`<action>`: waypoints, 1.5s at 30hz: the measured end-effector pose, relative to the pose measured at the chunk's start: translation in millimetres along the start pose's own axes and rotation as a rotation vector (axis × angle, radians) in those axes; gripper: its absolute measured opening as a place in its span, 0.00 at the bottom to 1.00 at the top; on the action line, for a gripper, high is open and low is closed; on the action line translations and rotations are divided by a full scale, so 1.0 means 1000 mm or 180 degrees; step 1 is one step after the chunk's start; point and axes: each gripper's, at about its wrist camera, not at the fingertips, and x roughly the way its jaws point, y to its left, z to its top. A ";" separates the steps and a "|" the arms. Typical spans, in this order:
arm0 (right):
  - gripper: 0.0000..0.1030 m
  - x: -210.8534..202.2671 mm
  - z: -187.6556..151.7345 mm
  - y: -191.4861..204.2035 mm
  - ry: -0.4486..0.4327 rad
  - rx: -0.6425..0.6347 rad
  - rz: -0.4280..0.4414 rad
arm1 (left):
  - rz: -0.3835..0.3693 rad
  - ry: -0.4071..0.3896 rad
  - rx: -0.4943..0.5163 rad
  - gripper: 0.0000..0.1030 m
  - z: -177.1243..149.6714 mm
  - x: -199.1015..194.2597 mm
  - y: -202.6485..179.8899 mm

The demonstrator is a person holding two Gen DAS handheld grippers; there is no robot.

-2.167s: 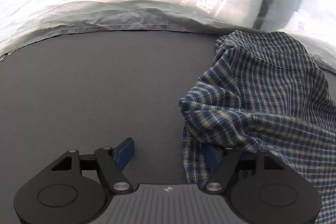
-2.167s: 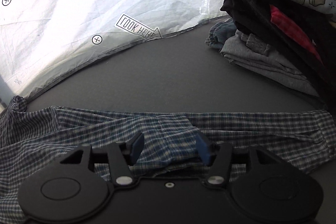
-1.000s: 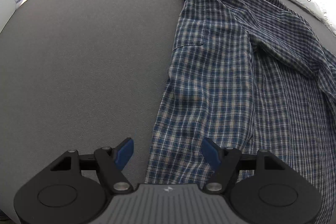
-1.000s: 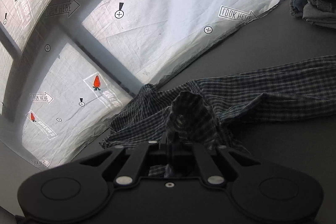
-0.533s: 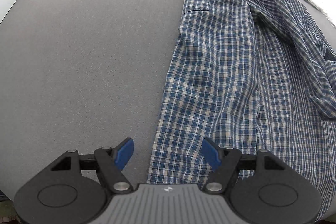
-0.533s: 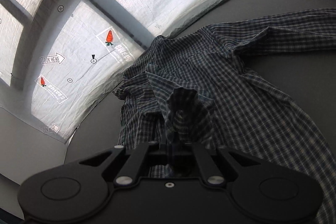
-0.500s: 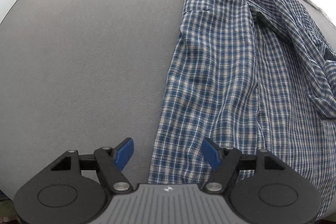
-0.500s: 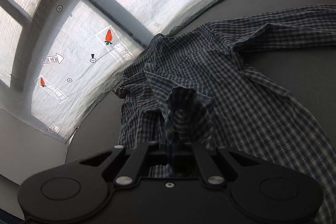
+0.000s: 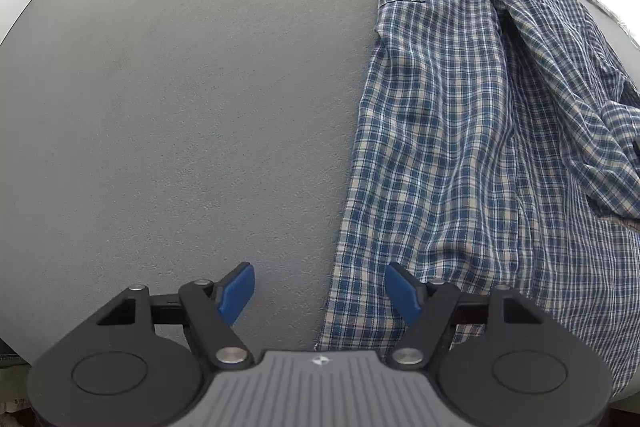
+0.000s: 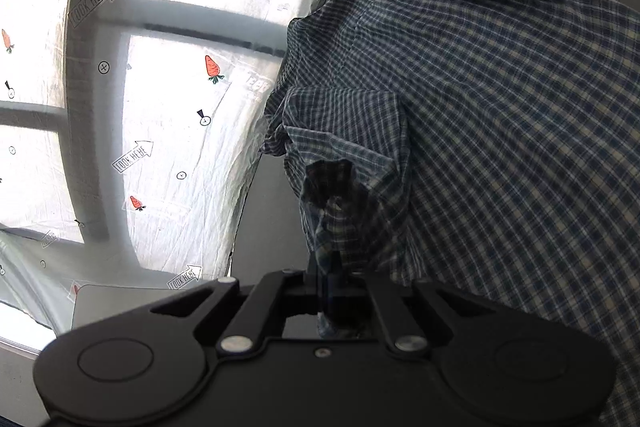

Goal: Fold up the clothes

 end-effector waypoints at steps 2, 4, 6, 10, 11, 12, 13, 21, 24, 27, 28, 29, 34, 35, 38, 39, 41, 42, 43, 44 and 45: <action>0.03 0.002 -0.006 -0.002 0.0047 0.0011 -0.0004 | 0.0006 0.0004 -0.0004 0.71 -0.002 -0.001 0.003; 0.03 0.002 -0.012 0.003 0.0076 -0.0125 -0.0059 | 0.0012 0.0007 -0.0014 0.71 -0.003 -0.002 0.005; 0.03 0.002 -0.019 0.016 0.0082 -0.0450 -0.0159 | 0.0019 0.0010 -0.0029 0.71 -0.004 -0.002 0.008; 0.03 0.002 -0.034 0.043 0.0121 -0.1073 -0.0225 | 0.0012 0.0022 -0.0044 0.71 -0.009 -0.001 0.008; 0.03 0.003 -0.037 0.045 0.0157 -0.1121 -0.0209 | 0.0011 0.0024 -0.0041 0.71 -0.010 -0.001 0.007; 0.03 0.004 -0.039 0.046 0.0198 -0.1128 -0.0199 | 0.0010 0.0024 -0.0033 0.71 -0.010 -0.001 0.007; 0.03 0.006 -0.042 0.046 0.0240 -0.1136 -0.0188 | 0.0007 0.0023 -0.0022 0.71 -0.011 -0.001 0.007; 0.03 0.015 -0.051 0.020 0.0495 -0.0703 -0.0204 | 0.0009 0.0022 0.0016 0.71 -0.015 -0.003 0.007; 0.03 0.018 -0.054 0.016 0.0578 -0.0695 -0.0249 | 0.0021 0.0037 0.0005 0.71 -0.015 -0.002 0.008; 0.03 0.021 -0.057 0.017 0.0636 -0.0774 -0.0295 | 0.0028 0.0042 0.0004 0.71 -0.015 -0.002 0.008; 0.03 0.022 -0.058 0.018 0.0658 -0.0809 -0.0320 | 0.0029 0.0043 0.0007 0.71 -0.015 -0.002 0.008; 0.03 0.024 -0.060 0.018 0.0687 -0.0854 -0.0355 | 0.0030 0.0044 0.0011 0.71 -0.016 -0.002 0.007; 0.05 0.035 -0.063 0.016 0.0885 -0.1012 -0.0537 | 0.0035 0.0061 0.0021 0.71 -0.015 0.000 0.005; 0.06 0.037 -0.064 0.016 0.0928 -0.1055 -0.0587 | 0.0035 0.0063 0.0020 0.71 -0.015 0.000 0.004; 0.09 0.040 -0.066 0.021 0.1023 -0.1218 -0.0673 | 0.0033 0.0063 0.0001 0.71 -0.015 -0.001 0.003; 0.14 0.040 -0.067 0.023 0.1037 -0.1277 -0.0669 | 0.0032 0.0063 -0.0008 0.71 -0.014 -0.001 0.003; 0.23 0.038 -0.068 0.029 0.1037 -0.1375 -0.0586 | 0.0030 0.0068 -0.0027 0.71 -0.013 -0.001 0.003; 0.29 0.038 -0.068 0.031 0.1038 -0.1401 -0.0522 | 0.0029 0.0071 -0.0036 0.71 -0.013 -0.001 0.003; 0.31 0.037 -0.067 0.032 0.1039 -0.1415 -0.0480 | 0.0028 0.0072 -0.0042 0.71 -0.012 -0.001 0.003; 0.31 0.037 -0.066 0.033 0.1032 -0.1431 -0.0455 | 0.0028 0.0073 -0.0045 0.71 -0.012 -0.001 0.003; 0.31 0.036 -0.066 0.034 0.1019 -0.1441 -0.0428 | 0.0028 0.0073 -0.0047 0.71 -0.011 -0.001 0.002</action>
